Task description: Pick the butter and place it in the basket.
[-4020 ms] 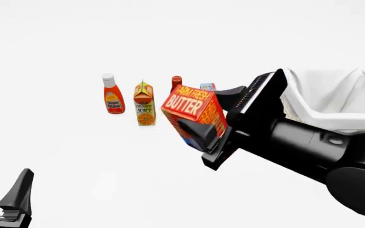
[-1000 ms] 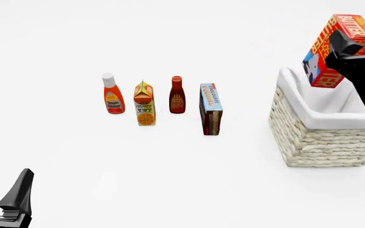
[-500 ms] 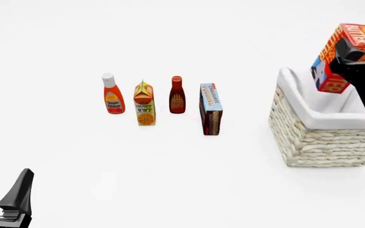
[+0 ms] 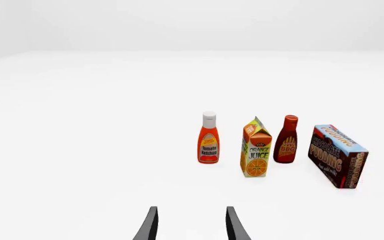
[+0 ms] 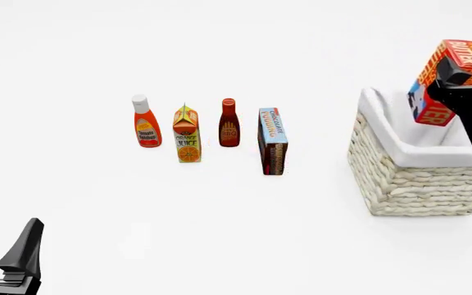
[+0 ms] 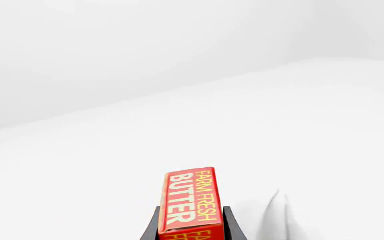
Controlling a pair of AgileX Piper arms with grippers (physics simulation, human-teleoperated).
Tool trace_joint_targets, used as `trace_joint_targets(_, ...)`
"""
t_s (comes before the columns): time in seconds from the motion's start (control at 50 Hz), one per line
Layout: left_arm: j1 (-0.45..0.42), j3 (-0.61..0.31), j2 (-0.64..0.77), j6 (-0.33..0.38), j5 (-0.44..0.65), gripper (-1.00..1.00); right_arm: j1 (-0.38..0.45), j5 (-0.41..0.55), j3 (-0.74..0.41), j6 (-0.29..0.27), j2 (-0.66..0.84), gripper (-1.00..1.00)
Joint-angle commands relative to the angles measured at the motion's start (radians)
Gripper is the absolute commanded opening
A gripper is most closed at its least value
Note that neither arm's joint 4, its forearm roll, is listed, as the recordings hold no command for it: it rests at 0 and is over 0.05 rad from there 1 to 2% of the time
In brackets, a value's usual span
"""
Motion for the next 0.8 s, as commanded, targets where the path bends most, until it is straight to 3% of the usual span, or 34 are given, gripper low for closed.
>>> trace_joint_targets(0.02,0.000,0.000,0.000,0.000,0.000,1.00,-0.023,-0.018,-0.024,0.018,0.020,-1.00)
trace_joint_targets(0.8,0.000,0.000,0.000,0.000,0.000,1.00,-0.073,-0.092,-0.044,-0.011,0.146,-1.00)
